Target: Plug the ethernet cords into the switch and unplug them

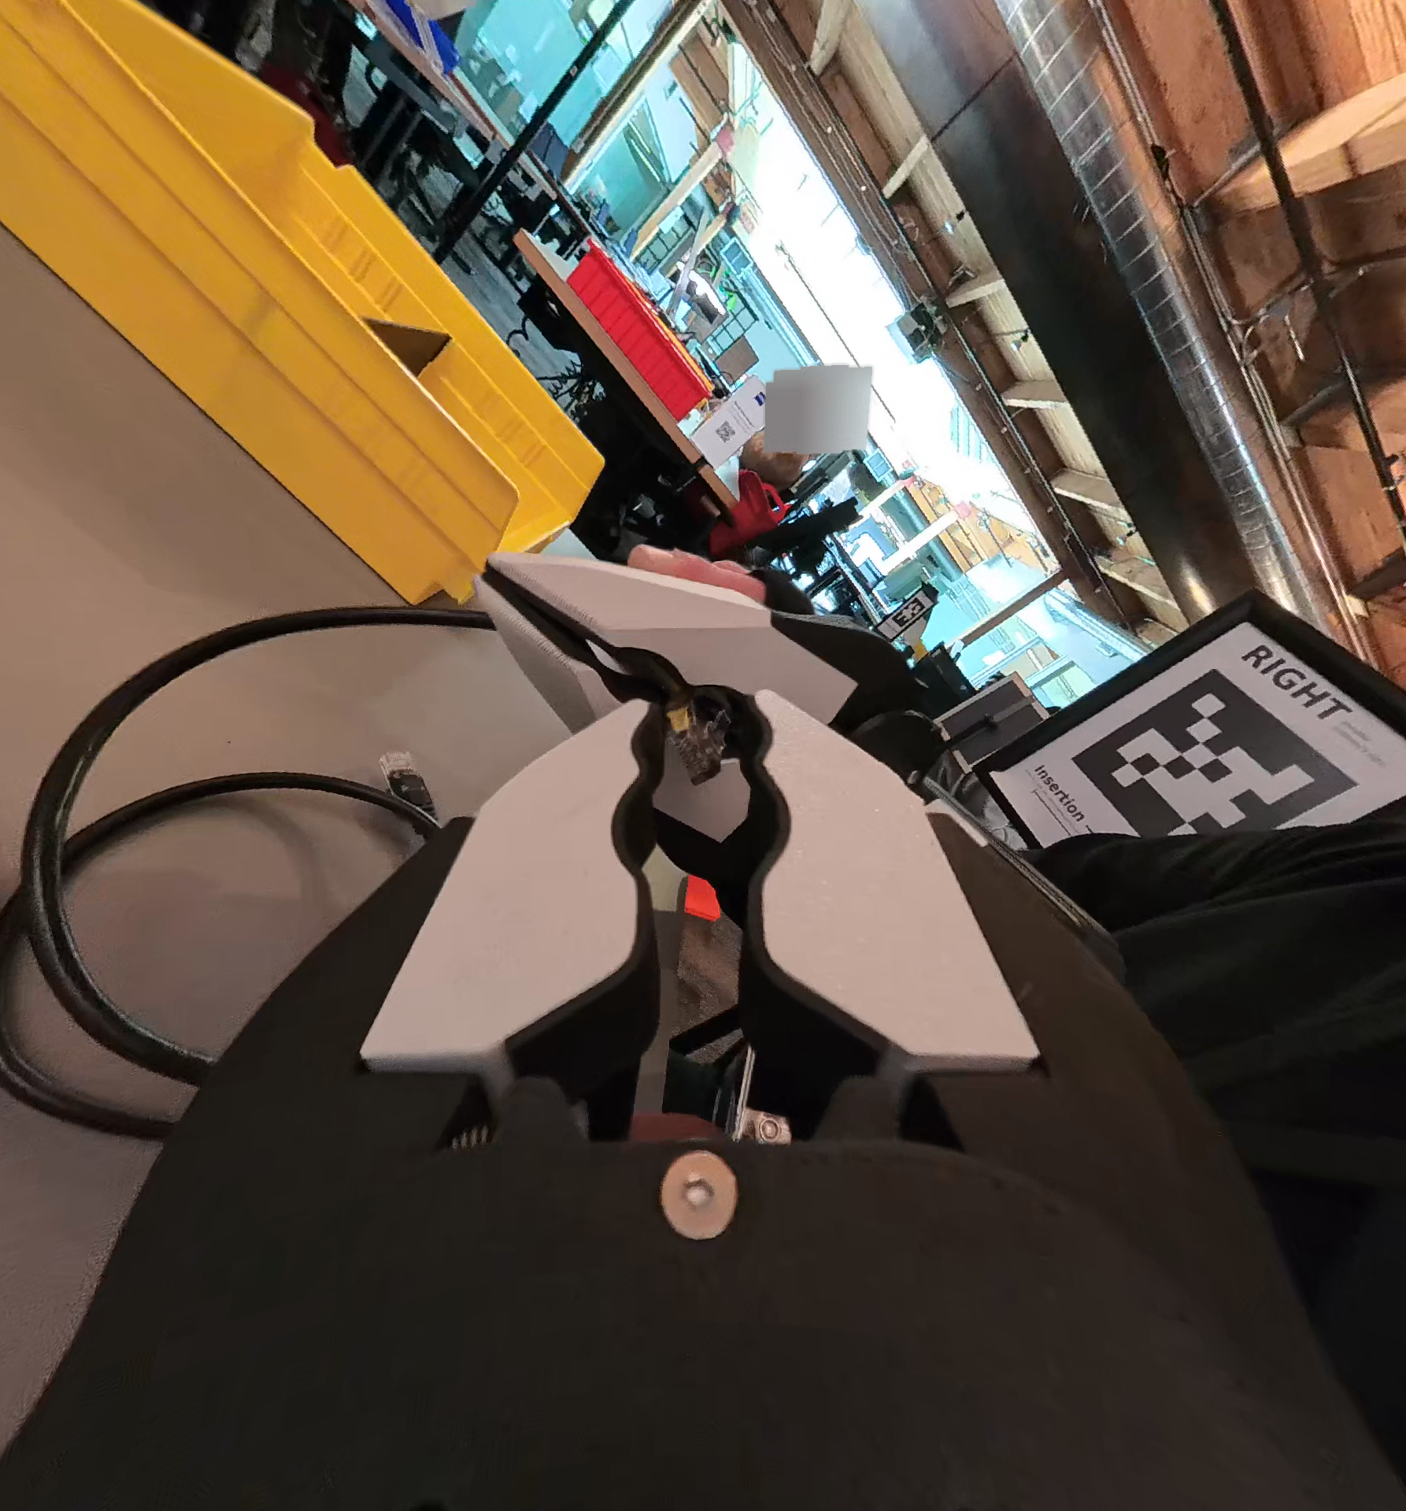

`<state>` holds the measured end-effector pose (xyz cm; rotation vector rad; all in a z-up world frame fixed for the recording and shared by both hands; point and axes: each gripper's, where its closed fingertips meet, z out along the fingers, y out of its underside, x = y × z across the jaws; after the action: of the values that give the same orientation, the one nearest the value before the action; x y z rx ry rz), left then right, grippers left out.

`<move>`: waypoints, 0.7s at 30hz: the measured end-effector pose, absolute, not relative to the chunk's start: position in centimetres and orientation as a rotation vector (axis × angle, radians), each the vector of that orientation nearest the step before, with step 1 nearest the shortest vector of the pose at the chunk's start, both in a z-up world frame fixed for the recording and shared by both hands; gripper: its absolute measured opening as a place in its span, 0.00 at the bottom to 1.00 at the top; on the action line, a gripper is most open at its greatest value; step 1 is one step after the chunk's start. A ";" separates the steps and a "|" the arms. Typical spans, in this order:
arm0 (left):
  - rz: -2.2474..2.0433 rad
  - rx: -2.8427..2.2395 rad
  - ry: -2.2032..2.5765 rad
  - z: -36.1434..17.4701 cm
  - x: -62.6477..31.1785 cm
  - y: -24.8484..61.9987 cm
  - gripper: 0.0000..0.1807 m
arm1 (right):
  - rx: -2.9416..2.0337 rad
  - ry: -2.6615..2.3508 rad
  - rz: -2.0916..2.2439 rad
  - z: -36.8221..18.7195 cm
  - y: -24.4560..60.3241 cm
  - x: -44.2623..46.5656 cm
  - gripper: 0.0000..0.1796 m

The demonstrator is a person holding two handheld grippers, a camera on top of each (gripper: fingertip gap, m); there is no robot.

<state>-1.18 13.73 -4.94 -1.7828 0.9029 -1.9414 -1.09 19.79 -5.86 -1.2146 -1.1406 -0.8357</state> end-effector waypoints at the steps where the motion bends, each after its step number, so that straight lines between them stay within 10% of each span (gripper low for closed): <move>1: -1.940 -1.793 0.904 -5.1 -1.2 13.7 0.09 | -1.217 -1.140 -0.840 -6.0 19.8 -1.0 0.00; 10: -1.896 -1.732 0.893 -4.9 -1.1 14.0 0.09 | -1.234 -1.105 -0.801 -6.0 20.0 -0.5 0.00; 21: -1.843 -1.686 0.835 -4.1 -2.6 17.1 0.09 | -1.421 -1.131 -0.413 -7.2 18.9 0.0 0.27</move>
<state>-2.62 17.06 -4.12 -1.6856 0.8351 -1.8425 -0.01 18.88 -7.24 -1.4208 -1.1307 -0.4130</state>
